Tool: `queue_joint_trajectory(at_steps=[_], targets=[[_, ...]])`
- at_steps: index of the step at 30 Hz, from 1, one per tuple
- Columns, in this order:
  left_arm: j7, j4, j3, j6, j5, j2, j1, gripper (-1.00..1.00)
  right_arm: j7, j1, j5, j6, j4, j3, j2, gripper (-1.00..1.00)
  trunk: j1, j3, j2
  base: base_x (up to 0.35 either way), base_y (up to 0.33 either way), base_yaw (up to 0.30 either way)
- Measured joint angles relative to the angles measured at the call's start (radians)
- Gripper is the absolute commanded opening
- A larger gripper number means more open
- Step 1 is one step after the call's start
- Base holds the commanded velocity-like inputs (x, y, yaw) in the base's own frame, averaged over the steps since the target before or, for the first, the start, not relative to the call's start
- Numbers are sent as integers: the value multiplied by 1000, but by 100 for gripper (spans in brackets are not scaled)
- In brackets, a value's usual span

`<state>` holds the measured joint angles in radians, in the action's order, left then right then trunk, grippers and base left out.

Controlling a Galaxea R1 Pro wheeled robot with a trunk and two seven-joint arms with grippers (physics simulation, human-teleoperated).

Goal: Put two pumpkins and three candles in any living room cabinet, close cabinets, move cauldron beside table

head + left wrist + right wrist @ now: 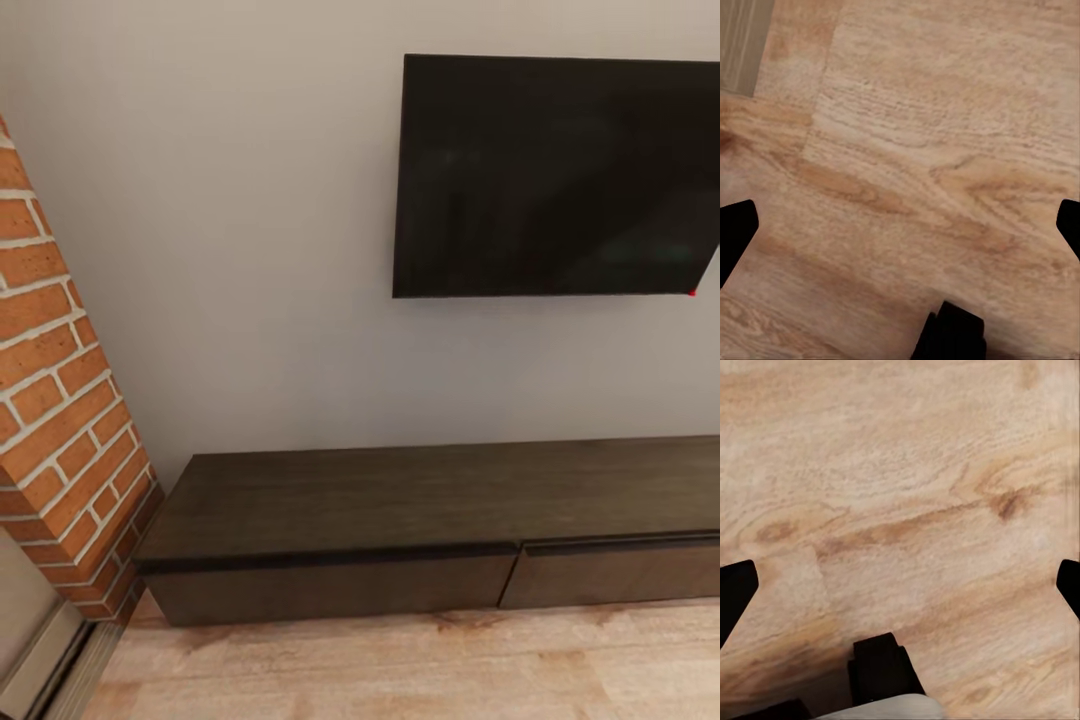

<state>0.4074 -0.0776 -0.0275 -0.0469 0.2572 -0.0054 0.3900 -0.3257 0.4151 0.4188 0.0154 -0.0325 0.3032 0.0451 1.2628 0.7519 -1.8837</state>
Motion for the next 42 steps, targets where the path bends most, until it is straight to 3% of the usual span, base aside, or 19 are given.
queue_joint_trajectory(at_steps=[9, 15, 29, 32, 35, 42], targets=[[0, 2, -5, -2, -4, 0, -18, 100, 0, -45, 0, -20, 1, 1, -52, 100, -35, -28, 63, 0, 0, 0], [0, 13, -5, -2, -6, -1, -30, 100, -1, -57, 2, -47, 2, 2, -57, 100, -58, -47, 105, 0, 0, 0], [0, 31, -6, -10, -103, 1, -88, 100, -1, -85, -2, -53, 14, 2, -59, 100, -111, -91, 203, 0, 0, 0], [1, 32, -7, -11, -134, 8, -98, 100, -2, -86, -4, -48, 21, 3, -76, 100, -123, -100, 224, 0, 0, 0], [1, 40, -7, -11, -147, 13, -103, 100, -2, -89, -4, -46, 24, 4, -91, 100, -134, -110, 245, 0, 0, 0], [-2, 60, -8, -11, -162, 17, -119, 100, -2, -150, -10, -45, 25, 4, -96, 100, -161, -132, 294, 0, 0, 0]])
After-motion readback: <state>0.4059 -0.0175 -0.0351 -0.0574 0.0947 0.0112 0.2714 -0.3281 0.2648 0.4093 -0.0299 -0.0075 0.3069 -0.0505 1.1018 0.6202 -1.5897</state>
